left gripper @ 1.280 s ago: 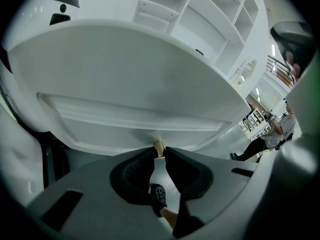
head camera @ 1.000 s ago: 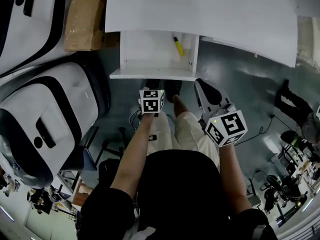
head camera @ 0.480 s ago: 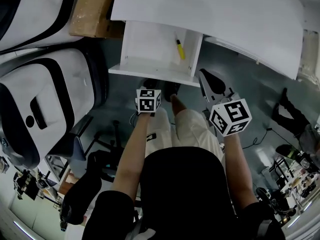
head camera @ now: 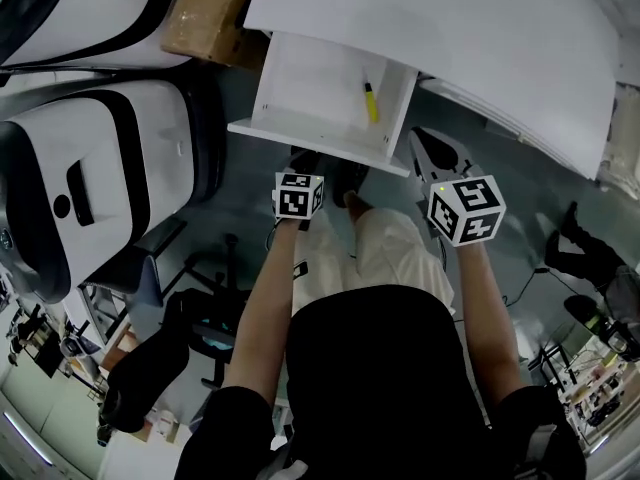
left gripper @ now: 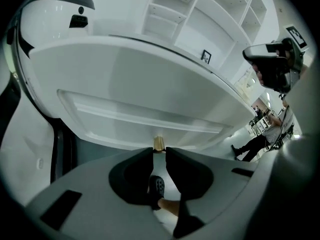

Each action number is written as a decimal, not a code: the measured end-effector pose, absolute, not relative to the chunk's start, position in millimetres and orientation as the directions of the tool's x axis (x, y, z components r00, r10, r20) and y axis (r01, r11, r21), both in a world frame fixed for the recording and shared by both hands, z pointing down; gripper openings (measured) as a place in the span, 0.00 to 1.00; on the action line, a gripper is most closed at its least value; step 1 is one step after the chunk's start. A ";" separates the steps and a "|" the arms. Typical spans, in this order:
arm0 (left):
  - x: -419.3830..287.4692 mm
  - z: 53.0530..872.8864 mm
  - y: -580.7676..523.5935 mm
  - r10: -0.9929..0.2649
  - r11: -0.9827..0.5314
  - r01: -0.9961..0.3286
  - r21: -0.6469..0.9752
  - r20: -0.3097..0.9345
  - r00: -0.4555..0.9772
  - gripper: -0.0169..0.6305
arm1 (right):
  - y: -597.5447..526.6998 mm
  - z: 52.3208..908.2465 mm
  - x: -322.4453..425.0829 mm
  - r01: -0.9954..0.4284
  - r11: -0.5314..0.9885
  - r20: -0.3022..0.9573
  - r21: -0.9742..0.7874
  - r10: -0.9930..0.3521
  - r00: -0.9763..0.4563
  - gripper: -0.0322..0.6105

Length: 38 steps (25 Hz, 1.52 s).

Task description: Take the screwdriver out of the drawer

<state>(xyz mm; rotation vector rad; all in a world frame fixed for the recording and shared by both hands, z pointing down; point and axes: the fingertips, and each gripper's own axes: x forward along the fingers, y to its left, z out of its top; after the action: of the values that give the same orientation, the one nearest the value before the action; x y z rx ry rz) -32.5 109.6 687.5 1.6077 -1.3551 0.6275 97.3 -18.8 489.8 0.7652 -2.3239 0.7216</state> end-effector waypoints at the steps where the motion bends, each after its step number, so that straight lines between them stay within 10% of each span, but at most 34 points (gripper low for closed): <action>1: -34.3 683.1 112.4 -0.485 0.013 -0.951 0.308 0.834 0.264 0.16 | -20.1 492.0 97.5 -0.659 0.691 0.670 -0.297 -0.341 -0.659 0.08; 38: -101.7 507.3 -4.9 -0.553 -0.266 -0.890 0.371 0.697 0.456 0.07 | -93.4 647.3 12.8 -0.789 0.575 0.888 -0.215 -0.221 -0.403 0.23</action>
<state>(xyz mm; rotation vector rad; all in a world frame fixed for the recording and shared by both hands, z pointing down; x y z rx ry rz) -101.7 -4.9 507.3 1.9513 -1.2050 0.5663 12.8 -93.4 647.3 0.8133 -1.9194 0.8067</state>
